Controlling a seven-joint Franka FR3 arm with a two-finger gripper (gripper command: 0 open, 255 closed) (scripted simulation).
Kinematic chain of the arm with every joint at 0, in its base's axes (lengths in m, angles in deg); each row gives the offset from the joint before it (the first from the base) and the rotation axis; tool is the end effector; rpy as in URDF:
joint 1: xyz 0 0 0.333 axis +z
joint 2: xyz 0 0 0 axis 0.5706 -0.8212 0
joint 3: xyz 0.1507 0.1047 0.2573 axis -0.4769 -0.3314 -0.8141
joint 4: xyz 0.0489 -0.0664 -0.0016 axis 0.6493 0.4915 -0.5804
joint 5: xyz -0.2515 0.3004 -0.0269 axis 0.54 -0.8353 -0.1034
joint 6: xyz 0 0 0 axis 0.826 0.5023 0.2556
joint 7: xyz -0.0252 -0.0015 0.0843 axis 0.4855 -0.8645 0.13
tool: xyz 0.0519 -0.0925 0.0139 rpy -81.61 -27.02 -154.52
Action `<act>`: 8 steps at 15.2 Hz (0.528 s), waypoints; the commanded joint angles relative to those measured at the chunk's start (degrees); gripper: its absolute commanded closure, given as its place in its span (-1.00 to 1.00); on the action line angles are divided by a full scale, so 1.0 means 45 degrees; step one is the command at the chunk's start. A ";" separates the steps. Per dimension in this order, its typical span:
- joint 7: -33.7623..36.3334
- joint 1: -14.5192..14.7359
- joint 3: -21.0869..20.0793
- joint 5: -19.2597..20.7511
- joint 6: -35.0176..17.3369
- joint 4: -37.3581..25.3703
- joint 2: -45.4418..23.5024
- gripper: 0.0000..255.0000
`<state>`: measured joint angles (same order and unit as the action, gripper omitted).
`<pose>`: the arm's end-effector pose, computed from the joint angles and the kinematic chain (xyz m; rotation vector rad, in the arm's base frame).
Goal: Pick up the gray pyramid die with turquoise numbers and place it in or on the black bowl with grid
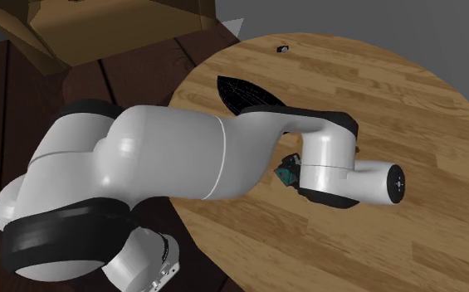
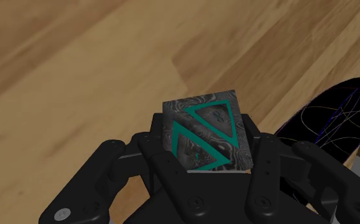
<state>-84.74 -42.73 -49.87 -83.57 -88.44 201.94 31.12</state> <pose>0.4017 -0.3458 0.3940 -2.5155 0.4942 -0.1155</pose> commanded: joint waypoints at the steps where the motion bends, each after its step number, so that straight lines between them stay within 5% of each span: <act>1: 0.0194 0.0003 0.0014 0.0119 0.0240 -0.0195 0.0136 1.00; 8: 0.0889 0.0030 0.0028 0.0513 0.1072 -0.0859 0.0650 1.00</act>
<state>-81.14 -42.57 -49.77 -81.47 -84.26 198.64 33.81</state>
